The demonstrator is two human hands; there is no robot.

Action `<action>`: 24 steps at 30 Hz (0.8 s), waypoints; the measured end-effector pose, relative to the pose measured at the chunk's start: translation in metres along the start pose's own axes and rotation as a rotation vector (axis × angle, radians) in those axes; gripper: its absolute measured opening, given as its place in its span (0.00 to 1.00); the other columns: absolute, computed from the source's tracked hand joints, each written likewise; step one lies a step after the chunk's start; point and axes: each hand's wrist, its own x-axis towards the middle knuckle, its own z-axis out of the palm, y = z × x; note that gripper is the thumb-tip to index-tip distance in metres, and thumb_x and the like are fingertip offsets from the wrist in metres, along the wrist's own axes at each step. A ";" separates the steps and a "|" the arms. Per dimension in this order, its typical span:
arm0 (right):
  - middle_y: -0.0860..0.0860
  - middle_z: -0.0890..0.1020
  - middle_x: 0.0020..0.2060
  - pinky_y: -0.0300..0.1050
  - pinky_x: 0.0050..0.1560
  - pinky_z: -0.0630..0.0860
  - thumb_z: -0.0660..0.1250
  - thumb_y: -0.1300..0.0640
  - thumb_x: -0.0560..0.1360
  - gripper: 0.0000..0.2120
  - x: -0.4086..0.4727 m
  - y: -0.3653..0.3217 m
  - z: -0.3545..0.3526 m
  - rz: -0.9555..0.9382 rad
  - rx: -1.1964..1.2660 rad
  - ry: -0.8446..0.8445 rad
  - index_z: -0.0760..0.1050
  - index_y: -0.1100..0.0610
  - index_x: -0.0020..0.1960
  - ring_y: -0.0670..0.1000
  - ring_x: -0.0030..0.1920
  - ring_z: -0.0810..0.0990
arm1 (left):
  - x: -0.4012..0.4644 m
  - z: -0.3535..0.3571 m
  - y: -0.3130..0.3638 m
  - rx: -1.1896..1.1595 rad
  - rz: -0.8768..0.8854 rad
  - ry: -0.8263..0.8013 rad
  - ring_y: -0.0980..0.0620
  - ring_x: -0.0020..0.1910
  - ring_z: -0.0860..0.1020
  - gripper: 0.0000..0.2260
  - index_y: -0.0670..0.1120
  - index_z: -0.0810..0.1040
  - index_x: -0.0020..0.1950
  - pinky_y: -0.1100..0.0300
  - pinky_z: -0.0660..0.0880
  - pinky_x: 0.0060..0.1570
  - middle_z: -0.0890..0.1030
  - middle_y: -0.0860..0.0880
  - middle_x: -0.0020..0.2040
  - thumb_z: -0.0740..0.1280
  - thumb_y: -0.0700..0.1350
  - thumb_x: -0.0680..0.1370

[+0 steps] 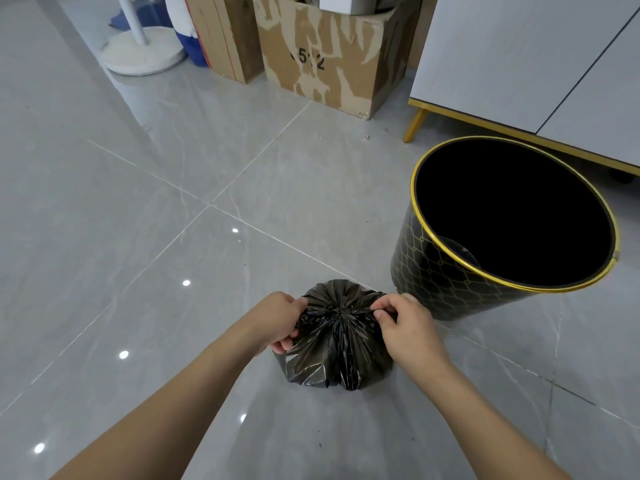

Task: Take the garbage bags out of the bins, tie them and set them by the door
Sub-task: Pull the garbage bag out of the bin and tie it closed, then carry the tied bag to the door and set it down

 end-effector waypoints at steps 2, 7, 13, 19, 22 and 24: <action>0.44 0.75 0.46 0.38 0.48 0.69 0.65 0.60 0.77 0.08 0.000 0.001 -0.001 0.002 -0.012 0.010 0.77 0.48 0.46 0.41 0.45 0.74 | 0.002 0.003 -0.002 -0.007 0.027 0.003 0.50 0.23 0.74 0.18 0.38 0.76 0.50 0.60 0.73 0.26 0.74 0.46 0.31 0.56 0.52 0.83; 0.46 0.74 0.51 0.41 0.53 0.69 0.64 0.50 0.78 0.08 -0.001 0.009 -0.004 0.043 -0.062 -0.008 0.73 0.51 0.55 0.48 0.55 0.74 | 0.006 0.009 -0.012 -0.018 0.228 0.194 0.50 0.32 0.78 0.24 0.42 0.73 0.46 0.55 0.75 0.37 0.77 0.48 0.36 0.54 0.63 0.80; 0.52 0.58 0.75 0.59 0.72 0.60 0.60 0.37 0.76 0.31 0.003 0.028 0.004 0.266 0.096 -0.013 0.58 0.45 0.75 0.56 0.74 0.58 | 0.021 0.022 -0.034 -0.165 0.216 0.219 0.48 0.69 0.66 0.34 0.59 0.65 0.69 0.44 0.64 0.70 0.65 0.51 0.69 0.57 0.76 0.69; 0.49 0.68 0.72 0.54 0.71 0.65 0.61 0.39 0.77 0.30 0.000 0.042 0.026 0.501 0.583 -0.102 0.58 0.46 0.76 0.52 0.70 0.68 | 0.026 0.040 -0.036 -0.437 0.126 0.091 0.53 0.60 0.77 0.31 0.54 0.69 0.70 0.53 0.73 0.63 0.77 0.51 0.63 0.62 0.70 0.73; 0.49 0.75 0.66 0.51 0.66 0.70 0.60 0.41 0.79 0.24 0.000 0.038 0.032 0.520 0.655 -0.102 0.64 0.48 0.72 0.51 0.64 0.74 | 0.024 0.045 -0.025 -0.469 0.126 0.122 0.55 0.55 0.79 0.21 0.51 0.74 0.64 0.56 0.74 0.58 0.80 0.52 0.57 0.60 0.63 0.78; 0.50 0.75 0.66 0.54 0.68 0.70 0.59 0.40 0.79 0.25 -0.001 0.030 0.030 0.532 0.660 -0.104 0.64 0.49 0.72 0.53 0.65 0.73 | 0.022 0.046 -0.019 -0.452 0.102 0.140 0.53 0.56 0.79 0.21 0.50 0.75 0.63 0.52 0.74 0.61 0.80 0.52 0.57 0.59 0.63 0.79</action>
